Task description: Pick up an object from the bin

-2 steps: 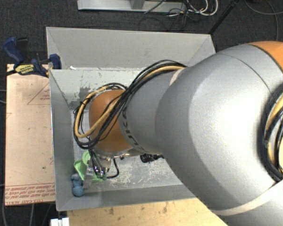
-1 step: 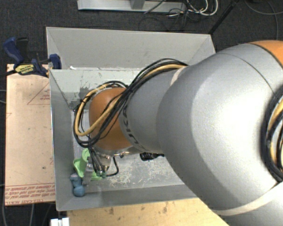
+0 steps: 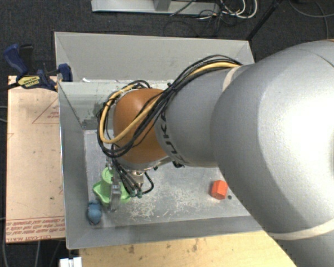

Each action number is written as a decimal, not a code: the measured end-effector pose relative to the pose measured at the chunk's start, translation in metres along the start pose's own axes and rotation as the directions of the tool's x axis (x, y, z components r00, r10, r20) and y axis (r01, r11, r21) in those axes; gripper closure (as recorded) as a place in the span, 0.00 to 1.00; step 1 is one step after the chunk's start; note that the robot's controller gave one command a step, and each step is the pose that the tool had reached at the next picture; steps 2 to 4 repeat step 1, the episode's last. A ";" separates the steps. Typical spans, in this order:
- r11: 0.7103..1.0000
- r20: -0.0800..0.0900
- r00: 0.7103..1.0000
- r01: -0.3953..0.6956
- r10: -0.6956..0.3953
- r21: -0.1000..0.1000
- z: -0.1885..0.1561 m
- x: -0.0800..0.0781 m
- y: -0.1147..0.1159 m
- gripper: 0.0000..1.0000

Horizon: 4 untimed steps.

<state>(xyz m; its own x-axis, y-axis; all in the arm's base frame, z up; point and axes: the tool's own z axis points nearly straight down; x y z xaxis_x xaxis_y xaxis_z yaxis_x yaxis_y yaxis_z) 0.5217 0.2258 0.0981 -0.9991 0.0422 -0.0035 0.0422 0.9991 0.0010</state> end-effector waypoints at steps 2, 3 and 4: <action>0.998 0.006 0.998 -0.058 0.058 -0.004 -0.143 0.007 -0.005 1.00; 0.998 0.006 0.998 -0.058 0.058 -0.004 -0.143 0.007 -0.005 1.00; 0.998 0.006 0.998 -0.058 0.058 -0.004 -0.143 0.007 -0.005 1.00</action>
Offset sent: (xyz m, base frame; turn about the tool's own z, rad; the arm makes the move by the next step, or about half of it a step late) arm -0.0093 -0.0054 0.1387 0.0598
